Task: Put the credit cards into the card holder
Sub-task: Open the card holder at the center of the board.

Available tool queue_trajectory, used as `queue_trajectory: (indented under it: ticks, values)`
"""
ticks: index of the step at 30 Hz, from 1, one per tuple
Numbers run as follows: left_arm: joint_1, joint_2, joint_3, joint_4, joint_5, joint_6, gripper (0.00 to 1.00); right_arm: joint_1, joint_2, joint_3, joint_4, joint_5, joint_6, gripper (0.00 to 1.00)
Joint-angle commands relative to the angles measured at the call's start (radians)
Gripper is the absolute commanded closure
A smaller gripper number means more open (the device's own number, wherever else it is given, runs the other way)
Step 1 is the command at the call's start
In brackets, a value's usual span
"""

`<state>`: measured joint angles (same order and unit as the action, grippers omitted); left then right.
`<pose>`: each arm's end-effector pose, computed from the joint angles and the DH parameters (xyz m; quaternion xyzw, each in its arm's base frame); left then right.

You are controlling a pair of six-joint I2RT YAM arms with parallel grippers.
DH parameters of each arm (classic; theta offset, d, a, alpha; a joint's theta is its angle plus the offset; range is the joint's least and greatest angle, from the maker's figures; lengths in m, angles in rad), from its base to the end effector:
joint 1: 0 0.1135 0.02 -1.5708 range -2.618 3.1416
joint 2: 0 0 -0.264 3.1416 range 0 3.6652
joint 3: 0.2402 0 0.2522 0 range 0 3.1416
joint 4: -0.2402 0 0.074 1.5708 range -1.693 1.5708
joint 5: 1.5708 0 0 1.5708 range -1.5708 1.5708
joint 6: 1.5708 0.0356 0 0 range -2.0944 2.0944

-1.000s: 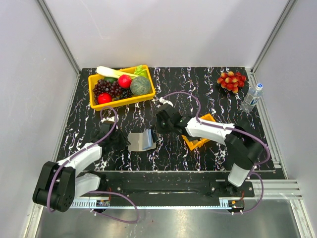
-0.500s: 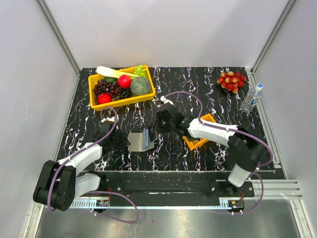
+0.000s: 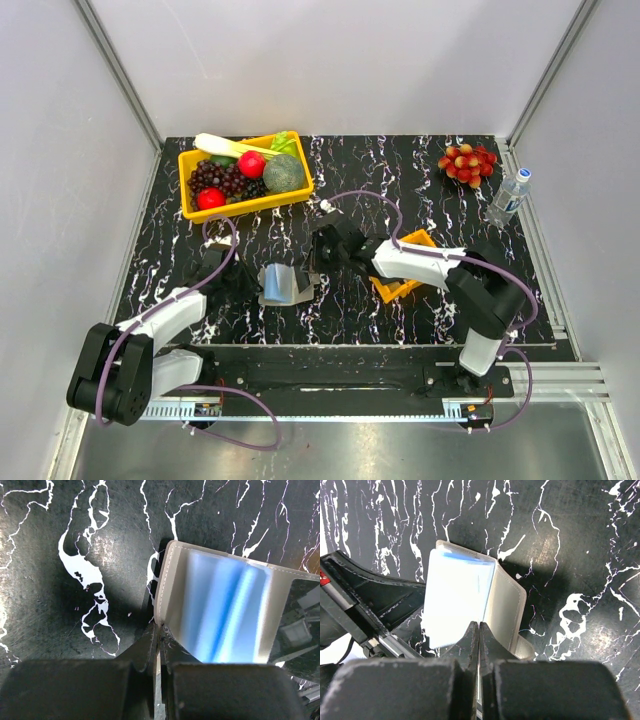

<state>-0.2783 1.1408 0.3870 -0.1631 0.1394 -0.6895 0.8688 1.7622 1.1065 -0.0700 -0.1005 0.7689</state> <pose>0.1872 -0.0586 0.1428 -0.1710 0.9294 -0.2074 0.2529 0.2445 0.2946 0.1983 -0.0660 0.9087 0.3304 0.2463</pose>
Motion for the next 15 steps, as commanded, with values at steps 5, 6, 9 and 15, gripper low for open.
queue_trajectory:
  ticks: [5,6,9,15]
  values:
    - [-0.007,-0.019,0.021,0.011,0.034,-0.002,1.00,0.002,0.003,-0.002,0.013,0.002,0.006,1.00]
    - [-0.007,-0.035,0.020,0.017,0.046,-0.007,1.00,0.002,0.002,-0.002,0.004,0.013,0.001,1.00]
    - [-0.007,-0.082,0.045,0.001,0.065,-0.010,1.00,0.002,-0.006,-0.011,-0.010,0.041,-0.003,1.00]
    - [-0.006,-0.118,0.069,-0.032,0.080,-0.004,1.00,-0.002,-0.067,-0.025,-0.011,0.073,-0.014,1.00]
